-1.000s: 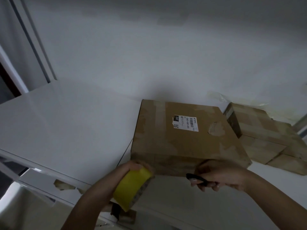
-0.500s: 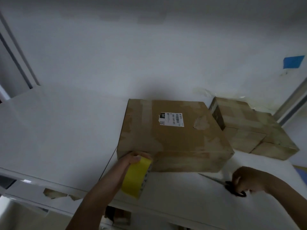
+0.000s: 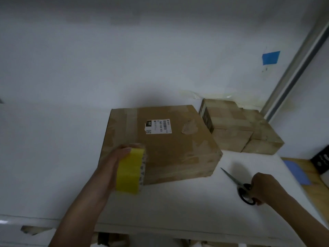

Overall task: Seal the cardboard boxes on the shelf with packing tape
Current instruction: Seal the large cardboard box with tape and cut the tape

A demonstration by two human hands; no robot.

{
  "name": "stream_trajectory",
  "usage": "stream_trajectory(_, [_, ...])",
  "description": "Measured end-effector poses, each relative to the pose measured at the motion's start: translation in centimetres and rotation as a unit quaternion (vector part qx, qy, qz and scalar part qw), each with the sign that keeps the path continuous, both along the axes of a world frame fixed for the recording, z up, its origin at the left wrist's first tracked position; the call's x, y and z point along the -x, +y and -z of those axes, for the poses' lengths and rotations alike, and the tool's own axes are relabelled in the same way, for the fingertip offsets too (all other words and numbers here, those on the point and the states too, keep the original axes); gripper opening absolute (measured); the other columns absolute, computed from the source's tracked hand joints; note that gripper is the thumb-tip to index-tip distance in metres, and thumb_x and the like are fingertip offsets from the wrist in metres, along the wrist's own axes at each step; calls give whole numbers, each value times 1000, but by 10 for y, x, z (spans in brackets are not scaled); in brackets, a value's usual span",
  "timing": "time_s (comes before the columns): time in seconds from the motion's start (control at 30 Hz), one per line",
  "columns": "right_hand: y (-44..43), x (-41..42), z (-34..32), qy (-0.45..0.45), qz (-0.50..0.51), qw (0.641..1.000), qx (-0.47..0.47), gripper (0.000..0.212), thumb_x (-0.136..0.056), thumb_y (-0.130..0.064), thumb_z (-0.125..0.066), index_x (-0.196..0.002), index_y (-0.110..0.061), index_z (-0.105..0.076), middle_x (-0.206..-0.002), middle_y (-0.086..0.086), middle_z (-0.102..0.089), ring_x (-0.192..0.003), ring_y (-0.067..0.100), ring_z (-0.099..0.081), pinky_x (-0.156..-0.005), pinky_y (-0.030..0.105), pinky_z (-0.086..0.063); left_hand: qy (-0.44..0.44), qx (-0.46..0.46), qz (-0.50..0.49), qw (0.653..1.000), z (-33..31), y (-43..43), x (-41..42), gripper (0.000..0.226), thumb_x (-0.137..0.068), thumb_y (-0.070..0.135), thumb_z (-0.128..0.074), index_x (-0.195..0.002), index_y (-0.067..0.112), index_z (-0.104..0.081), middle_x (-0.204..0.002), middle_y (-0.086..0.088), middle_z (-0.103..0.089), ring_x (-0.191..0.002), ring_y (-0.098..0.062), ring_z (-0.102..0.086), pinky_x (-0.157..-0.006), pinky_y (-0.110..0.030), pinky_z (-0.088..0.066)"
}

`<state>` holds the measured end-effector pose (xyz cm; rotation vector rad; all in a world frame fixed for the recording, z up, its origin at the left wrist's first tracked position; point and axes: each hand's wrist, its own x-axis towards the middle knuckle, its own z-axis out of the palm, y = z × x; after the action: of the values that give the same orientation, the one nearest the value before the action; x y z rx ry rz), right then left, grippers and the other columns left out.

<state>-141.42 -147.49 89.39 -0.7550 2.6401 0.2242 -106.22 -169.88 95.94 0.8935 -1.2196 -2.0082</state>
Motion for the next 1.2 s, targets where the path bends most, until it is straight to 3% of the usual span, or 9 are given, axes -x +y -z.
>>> stream_trajectory(0.1, [-1,0,-2,-29,15,999,18,32,-75,-35,-81,-73,-8,-63,-64,3,-68,-63,15,-71,-64,27,-60,12,26,9,1000,-14,10,15,38,-60,33,-67,-96,24,-73,-110,-13,-69,-93,-35,-67,-81,-50,-53])
stream_trajectory(0.3, [-11,-25,-37,28,-52,992,108,27,-88,-46,-63,-95,-20,-61,-99,-2,-64,-84,13,-59,-79,26,-45,-8,20,24,999,-23,28,48,34,-78,41,-69,-109,27,-73,-99,-3,-75,-93,-29,-68,-81,-47,-53])
stream_trajectory(0.4, [-21,-53,-66,-33,-77,942,324,19,-78,-37,-78,-88,-29,-63,-82,-16,-64,-70,0,-59,-67,18,-49,17,-21,46,999,-31,35,69,33,-76,43,-66,-102,23,-73,-89,-5,-73,-79,-23,-67,-72,-36,-53])
stream_trajectory(0.53, [-35,-92,-93,-121,-223,864,435,60,-65,-43,-86,-107,-53,-44,-99,-27,-58,-84,-9,-57,-66,5,-43,80,-120,107,984,-48,36,100,15,-85,36,-66,-90,23,-72,-88,-5,-68,-75,-22,-66,-69,-35,-55])
stream_trajectory(0.8, [-65,-92,-83,-100,-198,753,620,69,-66,-28,-87,-122,-26,-46,-113,-14,-61,-96,3,-62,-77,19,-54,58,-181,194,962,-73,27,153,20,-81,42,-67,-90,24,-65,-94,-4,-62,-83,-24,-60,-74,-33,-53])
stream_trajectory(0.9, [-72,-83,-79,-45,-202,745,634,55,-71,-50,-69,-115,-19,-60,-107,-1,-64,-93,13,-63,-72,26,-55,35,-197,188,962,-74,11,175,30,-77,40,-76,-101,24,-68,-104,-4,-65,-93,-27,-61,-87,-44,-52])
stream_trajectory(1.03, [-81,-72,-68,17,-242,739,629,48,-78,-44,-67,-108,-6,-68,-107,5,-59,-91,7,-56,-69,27,-53,-33,-159,156,974,-81,2,193,17,-81,35,-76,-88,19,-73,-103,-2,-72,-105,-26,-64,-94,-47,-48])
stream_trajectory(1.13, [-87,-60,-67,62,-240,745,619,32,-79,-29,-79,-101,-9,-71,-124,10,-49,-108,9,-48,-89,18,-47,-79,-151,113,979,-81,-16,204,12,-78,30,-77,-73,20,-74,-98,4,-75,-114,-20,-63,-105,-43,-38])
stream_trajectory(1.2, [-94,-57,-74,96,-261,754,595,29,-79,-35,-77,-96,-12,-74,-130,9,-50,-121,16,-40,-99,12,-34,-118,-155,92,977,-81,-25,208,14,-83,21,-68,-69,19,-65,-86,5,-70,-92,-17,-64,-89,-32,-39])
